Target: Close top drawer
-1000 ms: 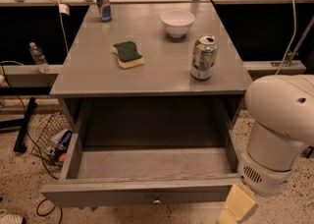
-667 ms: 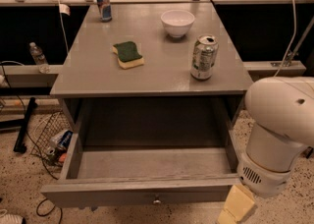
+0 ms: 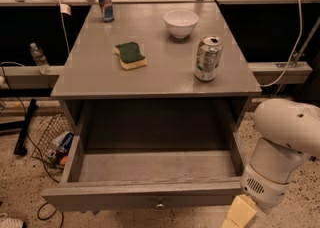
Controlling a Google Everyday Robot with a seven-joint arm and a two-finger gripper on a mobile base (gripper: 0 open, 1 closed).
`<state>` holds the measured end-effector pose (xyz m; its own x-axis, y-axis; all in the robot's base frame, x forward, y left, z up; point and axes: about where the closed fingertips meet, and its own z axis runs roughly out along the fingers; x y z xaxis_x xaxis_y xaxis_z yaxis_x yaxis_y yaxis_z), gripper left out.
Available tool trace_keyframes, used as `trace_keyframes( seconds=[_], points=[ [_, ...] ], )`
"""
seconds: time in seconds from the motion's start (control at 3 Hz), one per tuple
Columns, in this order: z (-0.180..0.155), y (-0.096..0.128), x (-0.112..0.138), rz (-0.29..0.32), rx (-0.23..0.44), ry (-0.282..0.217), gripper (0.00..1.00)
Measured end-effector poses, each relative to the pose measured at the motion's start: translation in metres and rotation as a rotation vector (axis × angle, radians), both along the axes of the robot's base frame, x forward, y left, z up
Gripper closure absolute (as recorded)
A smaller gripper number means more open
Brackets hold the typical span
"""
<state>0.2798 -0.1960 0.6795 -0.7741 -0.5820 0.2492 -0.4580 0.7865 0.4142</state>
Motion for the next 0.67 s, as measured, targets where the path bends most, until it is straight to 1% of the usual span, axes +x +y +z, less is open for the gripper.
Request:
trace_keyframes(
  seconds=[0.33, 0.67],
  points=[
    [-0.015, 0.009, 0.001, 0.023, 0.077, -0.008, 0.0],
    [-0.018, 0.023, 0.003, 0.068, 0.149, -0.062, 0.0]
  ],
)
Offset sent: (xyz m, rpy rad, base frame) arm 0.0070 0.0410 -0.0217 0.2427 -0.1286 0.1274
